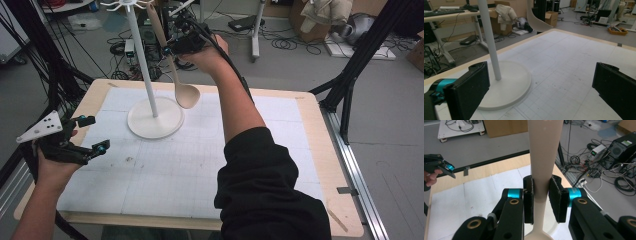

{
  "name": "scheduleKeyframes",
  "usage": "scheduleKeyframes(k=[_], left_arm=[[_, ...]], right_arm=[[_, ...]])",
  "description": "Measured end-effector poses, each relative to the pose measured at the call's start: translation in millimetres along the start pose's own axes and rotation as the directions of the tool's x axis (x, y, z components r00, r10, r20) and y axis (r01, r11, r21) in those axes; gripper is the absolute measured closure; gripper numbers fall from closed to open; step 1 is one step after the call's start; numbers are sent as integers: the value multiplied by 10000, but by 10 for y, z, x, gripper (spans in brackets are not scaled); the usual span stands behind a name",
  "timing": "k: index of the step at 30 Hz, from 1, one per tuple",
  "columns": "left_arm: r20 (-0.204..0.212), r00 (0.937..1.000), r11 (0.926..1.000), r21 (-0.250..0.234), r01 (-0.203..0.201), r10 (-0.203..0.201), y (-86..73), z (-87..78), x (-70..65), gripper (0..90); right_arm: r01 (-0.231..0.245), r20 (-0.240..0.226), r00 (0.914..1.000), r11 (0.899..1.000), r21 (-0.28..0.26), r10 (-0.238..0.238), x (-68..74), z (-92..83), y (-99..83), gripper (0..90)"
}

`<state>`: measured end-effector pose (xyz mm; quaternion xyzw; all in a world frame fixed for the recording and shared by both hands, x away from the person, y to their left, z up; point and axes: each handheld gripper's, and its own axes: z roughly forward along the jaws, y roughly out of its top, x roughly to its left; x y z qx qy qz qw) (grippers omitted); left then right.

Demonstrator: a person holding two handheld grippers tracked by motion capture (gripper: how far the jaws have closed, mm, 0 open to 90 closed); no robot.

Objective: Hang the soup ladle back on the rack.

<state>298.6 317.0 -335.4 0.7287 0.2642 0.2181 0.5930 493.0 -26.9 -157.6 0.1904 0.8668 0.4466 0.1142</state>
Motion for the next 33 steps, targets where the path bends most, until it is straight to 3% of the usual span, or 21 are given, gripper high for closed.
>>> scheduleKeyframes(k=[17,19,20,22,24,33], left_arm=[[-97,10000,10000,-22,-3,2,-1,-63,3,17],[-81,10000,10000,-16,12,-12,-6,-61,5,17],[-95,10000,10000,37,-3,4,-9,-57,9,17],[-95,10000,10000,40,18,-18,-10,-53,9,17],[-103,9999,10000,83,32,-31,-12,-40,10,17],[-22,10000,9997,263,28,-28,2,24,-27,17]], right_arm=[[-12,11,10000,9982,607,12,19,190,124,755],[-48,40,10000,9982,604,46,11,206,120,754],[-203,265,9995,9981,588,188,12,216,123,747],[-263,430,9988,9979,586,238,13,223,121,729],[-354,429,9985,9980,519,332,15,198,110,609],[-115,811,9967,9996,248,94,46,-22,-10,496]])
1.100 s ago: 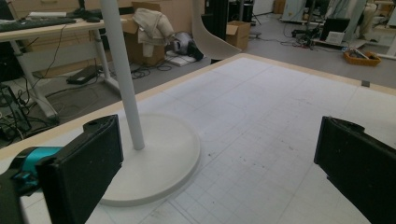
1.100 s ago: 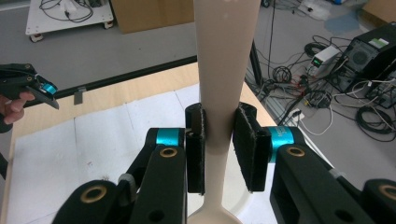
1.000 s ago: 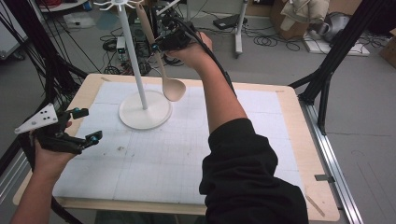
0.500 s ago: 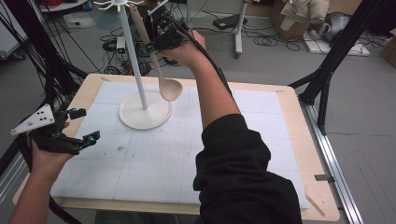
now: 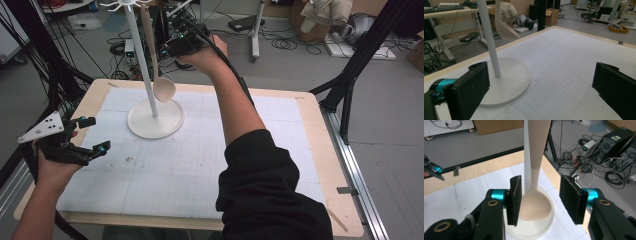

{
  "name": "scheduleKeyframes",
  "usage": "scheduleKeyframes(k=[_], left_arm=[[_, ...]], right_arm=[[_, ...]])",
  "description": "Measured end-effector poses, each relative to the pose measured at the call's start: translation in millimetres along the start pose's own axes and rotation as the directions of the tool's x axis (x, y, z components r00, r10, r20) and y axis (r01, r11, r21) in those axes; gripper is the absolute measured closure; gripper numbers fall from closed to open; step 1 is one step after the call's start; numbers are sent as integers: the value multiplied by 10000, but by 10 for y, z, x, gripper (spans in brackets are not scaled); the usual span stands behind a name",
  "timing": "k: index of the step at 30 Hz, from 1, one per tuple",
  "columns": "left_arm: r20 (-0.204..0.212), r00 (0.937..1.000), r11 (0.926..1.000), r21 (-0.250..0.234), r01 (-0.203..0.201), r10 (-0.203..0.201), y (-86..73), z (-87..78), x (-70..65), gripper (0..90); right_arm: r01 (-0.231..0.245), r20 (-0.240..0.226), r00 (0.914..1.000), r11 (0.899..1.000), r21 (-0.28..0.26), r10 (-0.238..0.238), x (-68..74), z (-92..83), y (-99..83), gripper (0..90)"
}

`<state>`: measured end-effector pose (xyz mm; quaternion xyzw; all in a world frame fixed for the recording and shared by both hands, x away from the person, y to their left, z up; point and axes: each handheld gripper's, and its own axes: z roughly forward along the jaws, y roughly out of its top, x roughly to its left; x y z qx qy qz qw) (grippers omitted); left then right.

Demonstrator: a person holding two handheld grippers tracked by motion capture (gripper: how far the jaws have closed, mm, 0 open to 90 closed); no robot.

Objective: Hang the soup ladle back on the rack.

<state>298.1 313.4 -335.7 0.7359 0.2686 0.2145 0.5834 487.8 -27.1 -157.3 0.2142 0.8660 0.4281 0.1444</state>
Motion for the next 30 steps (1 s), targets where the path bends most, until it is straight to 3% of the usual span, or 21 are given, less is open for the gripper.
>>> scheduleKeyframes(k=[2,5,10,15,16,20,21,24,30], left_arm=[[37,10000,10000,11,8,-8,10,23,-15,17],[143,9999,10000,51,7,-7,30,56,-36,17],[195,9998,10000,70,13,-14,61,84,-61,17],[278,9996,9999,115,83,-87,69,93,-71,17],[301,9995,9999,68,127,-129,68,97,-72,17],[423,9987,9995,-118,291,-286,77,126,-85,17],[447,9986,9995,-115,281,-276,81,138,-90,17],[528,9983,9997,-54,249,-246,94,174,-105,17],[706,9974,9999,43,160,-163,100,228,-113,17]], right_arm=[[-16,119,9999,9999,-109,17,-9,-83,-62,477],[187,764,9969,9995,-252,-167,-6,-216,-192,423],[-165,999,9948,9987,-478,212,-30,-462,-530,390],[-355,1108,9928,9957,-851,449,-48,-650,-739,334],[-499,1073,9923,9933,-1038,611,-54,-744,-847,328],[-561,1153,9909,9922,-1117,690,-53,-859,-1008,308],[-689,1329,9878,9934,-913,807,-47,-923,-1100,260],[-573,1502,9860,9927,-1065,730,-28,-995,-1207,254],[-1139,1834,9727,9810,-1572,1423,23,-1235,-1619,216]])
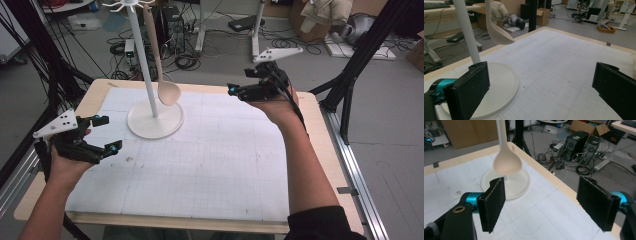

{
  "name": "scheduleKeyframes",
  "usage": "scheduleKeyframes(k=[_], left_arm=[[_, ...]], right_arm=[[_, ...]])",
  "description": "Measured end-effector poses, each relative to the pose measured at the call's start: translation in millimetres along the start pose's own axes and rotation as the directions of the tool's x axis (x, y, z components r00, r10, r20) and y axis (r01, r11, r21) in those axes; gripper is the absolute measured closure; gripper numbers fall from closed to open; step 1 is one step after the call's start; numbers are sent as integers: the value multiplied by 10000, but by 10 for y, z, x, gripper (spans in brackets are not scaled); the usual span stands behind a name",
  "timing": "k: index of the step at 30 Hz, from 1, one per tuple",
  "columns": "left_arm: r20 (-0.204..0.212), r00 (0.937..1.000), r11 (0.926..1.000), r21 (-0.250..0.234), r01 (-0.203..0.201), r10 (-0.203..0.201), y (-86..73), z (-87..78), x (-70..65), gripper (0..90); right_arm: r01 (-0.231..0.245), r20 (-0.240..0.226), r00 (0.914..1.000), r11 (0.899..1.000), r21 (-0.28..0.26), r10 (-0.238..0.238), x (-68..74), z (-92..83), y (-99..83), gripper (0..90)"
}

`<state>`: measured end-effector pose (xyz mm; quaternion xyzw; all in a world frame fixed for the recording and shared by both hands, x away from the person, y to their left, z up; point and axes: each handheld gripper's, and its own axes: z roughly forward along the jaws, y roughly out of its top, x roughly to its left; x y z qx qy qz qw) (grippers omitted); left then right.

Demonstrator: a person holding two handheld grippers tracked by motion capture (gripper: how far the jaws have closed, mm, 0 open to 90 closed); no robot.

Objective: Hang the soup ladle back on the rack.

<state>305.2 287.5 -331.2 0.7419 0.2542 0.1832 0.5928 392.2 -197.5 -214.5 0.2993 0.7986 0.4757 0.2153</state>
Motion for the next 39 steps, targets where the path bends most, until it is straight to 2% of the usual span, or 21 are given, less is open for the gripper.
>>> scheduleKeyframes(k=[2,3,5,6,9,15,16,17,18,20,22,23,29,32,35,39], left_arm=[[28,10000,10000,36,-43,43,-4,14,-4,17],[42,10000,10000,70,-56,55,-6,21,-8,17],[52,10000,9999,80,-71,70,-15,34,-15,17],[68,10000,9999,93,-64,64,-20,39,-19,17],[101,9999,10000,65,-66,65,-34,52,-27,17],[156,9998,9999,119,-122,120,-66,70,-24,17],[146,9998,9999,120,-113,111,-74,74,-18,17],[142,9999,9999,99,-70,69,-83,81,-13,17],[152,9999,10000,70,-50,49,-93,87,-9,17],[154,9999,10000,16,-5,5,-111,99,-1,17],[167,9999,10000,-8,26,-26,-127,113,6,17],[189,9998,10000,-3,37,-37,-136,120,11,17],[221,9997,9999,-84,92,-90,-160,169,32,17],[252,9996,9998,-142,108,-105,-164,191,39,17],[235,9996,9998,-104,156,-153,-170,214,47,17],[226,9996,9998,-125,166,-163,-172,223,51,17]], right_arm=[[-100,30,9999,9999,-58,100,-12,-35,-56,213],[-325,120,9994,9994,-155,327,-27,-98,-173,193],[-599,231,9979,9979,-237,604,-41,-144,-293,168],[-599,231,9979,9979,-237,604,-41,-144,-293,168],[-869,383,9953,9954,-409,885,-48,-190,-487,141],[-1393,814,9863,9889,-519,1432,-69,-225,-856,115],[-1393,814,9863,9889,-519,1432,-69,-225,-856,112],[-1564,1155,9800,9860,-582,1623,-68,-219,-939,110],[-1564,1155,9800,9860,-582,1623,-68,-219,-939,110],[-1728,1325,9745,9823,-723,1812,-71,-221,-1019,109],[-2012,1620,9635,9757,-863,2130,-75,-229,-1135,108],[-2012,1620,9635,9757,-863,2130,-75,-229,-1135,108],[-2351,1929,9486,9667,-1015,2509,-78,-260,-1362,106],[-2444,1924,9460,9639,-1057,2610,-87,-278,-1451,106],[-2386,2090,9447,9668,-912,2528,-97,-286,-1510,106],[-2476,2004,9439,9640,-971,2626,-124,-309,-1543,106]])
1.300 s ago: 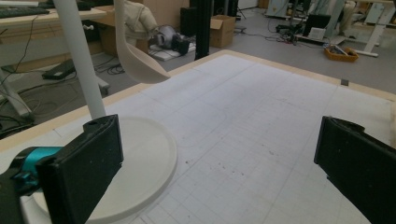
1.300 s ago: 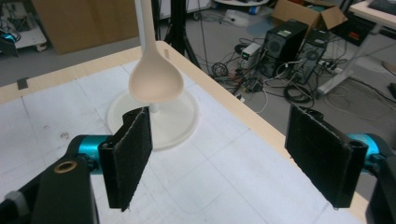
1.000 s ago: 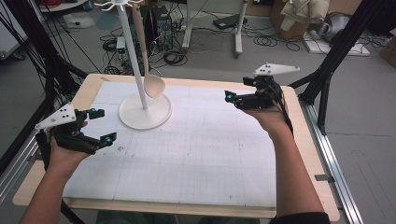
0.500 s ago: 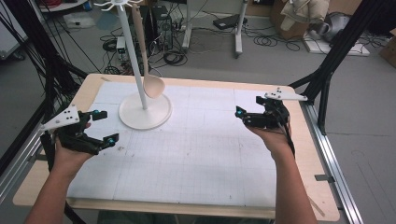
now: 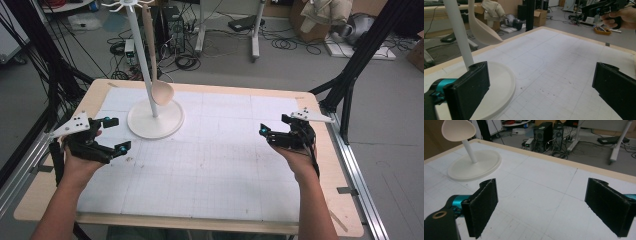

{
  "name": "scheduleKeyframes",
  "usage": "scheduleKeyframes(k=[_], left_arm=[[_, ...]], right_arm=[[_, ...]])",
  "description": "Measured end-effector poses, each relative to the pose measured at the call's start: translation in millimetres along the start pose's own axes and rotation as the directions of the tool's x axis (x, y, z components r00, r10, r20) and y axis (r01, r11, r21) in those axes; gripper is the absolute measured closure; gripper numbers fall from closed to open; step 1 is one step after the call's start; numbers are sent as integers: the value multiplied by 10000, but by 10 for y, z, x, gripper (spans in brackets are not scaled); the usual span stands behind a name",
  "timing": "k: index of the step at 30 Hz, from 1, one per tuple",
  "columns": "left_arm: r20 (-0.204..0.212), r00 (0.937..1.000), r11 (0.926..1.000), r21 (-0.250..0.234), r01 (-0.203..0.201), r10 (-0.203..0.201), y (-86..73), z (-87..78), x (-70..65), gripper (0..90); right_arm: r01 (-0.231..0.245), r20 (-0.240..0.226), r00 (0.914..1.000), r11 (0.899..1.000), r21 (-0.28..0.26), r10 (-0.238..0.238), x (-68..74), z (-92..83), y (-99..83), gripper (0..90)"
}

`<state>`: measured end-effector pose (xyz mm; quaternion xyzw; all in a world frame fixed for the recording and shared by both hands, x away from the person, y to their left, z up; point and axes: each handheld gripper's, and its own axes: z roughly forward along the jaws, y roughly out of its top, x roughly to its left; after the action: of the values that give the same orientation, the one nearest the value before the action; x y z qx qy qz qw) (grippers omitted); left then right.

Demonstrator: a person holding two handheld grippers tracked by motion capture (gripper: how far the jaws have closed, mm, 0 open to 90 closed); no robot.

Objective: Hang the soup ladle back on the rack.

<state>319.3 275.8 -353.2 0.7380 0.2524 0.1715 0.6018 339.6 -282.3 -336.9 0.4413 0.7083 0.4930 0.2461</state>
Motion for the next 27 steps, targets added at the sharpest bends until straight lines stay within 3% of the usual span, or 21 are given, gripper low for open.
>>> scheduleKeyframes(k=[12,27], left_arm=[[-32,10000,10000,30,-22,22,1,-19,-44,17],[99,9999,9996,267,-106,103,-47,78,-114,17]], right_arm=[[87,-177,9998,9999,101,-85,22,-5,-21,106],[169,-329,9993,9991,393,-156,58,-10,-80,106]])
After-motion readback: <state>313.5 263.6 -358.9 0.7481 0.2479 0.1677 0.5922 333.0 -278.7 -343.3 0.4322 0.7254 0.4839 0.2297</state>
